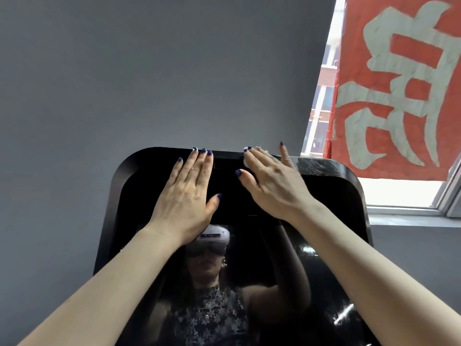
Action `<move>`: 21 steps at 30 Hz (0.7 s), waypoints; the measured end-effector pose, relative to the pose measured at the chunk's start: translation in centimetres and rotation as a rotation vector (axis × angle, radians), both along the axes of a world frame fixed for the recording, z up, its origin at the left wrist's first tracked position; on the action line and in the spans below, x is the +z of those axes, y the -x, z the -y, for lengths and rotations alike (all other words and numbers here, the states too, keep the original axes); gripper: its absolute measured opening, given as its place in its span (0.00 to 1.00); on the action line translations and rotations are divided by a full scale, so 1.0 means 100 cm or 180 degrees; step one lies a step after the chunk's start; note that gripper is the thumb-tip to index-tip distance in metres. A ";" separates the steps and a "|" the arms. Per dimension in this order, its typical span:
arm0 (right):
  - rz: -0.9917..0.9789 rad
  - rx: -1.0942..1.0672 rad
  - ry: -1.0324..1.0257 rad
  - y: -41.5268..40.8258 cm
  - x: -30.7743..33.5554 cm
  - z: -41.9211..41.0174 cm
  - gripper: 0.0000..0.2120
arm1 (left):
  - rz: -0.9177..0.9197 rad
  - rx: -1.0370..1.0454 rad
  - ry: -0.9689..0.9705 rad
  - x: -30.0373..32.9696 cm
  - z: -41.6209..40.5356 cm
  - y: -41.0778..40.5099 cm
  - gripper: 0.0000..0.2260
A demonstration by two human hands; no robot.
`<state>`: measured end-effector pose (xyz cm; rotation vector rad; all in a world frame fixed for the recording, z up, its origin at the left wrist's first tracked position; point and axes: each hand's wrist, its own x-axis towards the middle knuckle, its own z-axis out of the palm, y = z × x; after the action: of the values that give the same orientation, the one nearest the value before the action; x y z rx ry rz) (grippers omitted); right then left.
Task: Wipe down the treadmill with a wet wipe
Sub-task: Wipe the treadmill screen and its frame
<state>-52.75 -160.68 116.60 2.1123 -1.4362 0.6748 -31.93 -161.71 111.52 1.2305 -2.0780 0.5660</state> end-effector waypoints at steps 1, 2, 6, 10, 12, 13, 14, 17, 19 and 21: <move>-0.0027 0.0077 -0.0085 -0.005 0.001 -0.001 0.35 | 0.0020 -0.0006 0.0017 0.000 0.000 0.000 0.36; -0.0067 0.0145 -0.0172 -0.005 0.003 -0.003 0.35 | 0.0042 -0.0017 0.0011 0.000 -0.001 -0.001 0.35; -0.0298 0.0107 -0.0284 0.029 0.006 -0.006 0.38 | 0.0058 0.0026 -0.0033 -0.003 -0.002 -0.012 0.35; -0.0434 0.0025 -0.0154 0.060 -0.006 -0.013 0.37 | 0.0117 0.0061 -0.0057 -0.007 -0.004 -0.015 0.36; -0.0718 0.0101 0.0006 0.071 -0.015 -0.016 0.34 | 0.0096 0.0053 -0.0070 -0.004 -0.005 -0.014 0.35; -0.0845 0.0151 0.0095 0.078 -0.018 -0.018 0.33 | 0.0100 0.0045 -0.0076 -0.003 -0.006 -0.015 0.36; -0.0971 0.0203 0.0171 0.087 -0.020 -0.019 0.32 | 0.0102 0.0028 -0.0096 -0.002 -0.007 -0.016 0.36; -0.1490 0.0333 0.0319 0.113 -0.021 -0.019 0.33 | 0.0101 0.0003 -0.0198 0.001 -0.009 -0.018 0.37; -0.1728 0.0413 0.0417 0.118 -0.016 -0.015 0.33 | 0.0105 0.0038 -0.0217 0.001 -0.009 -0.017 0.36; -0.1909 0.0474 0.0526 0.105 -0.009 -0.009 0.32 | 0.0079 0.0055 -0.0226 0.001 -0.010 -0.016 0.35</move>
<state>-63.21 -159.76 115.68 2.0587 -0.8721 0.1679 -30.35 -160.71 111.65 1.2889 -2.1264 0.5219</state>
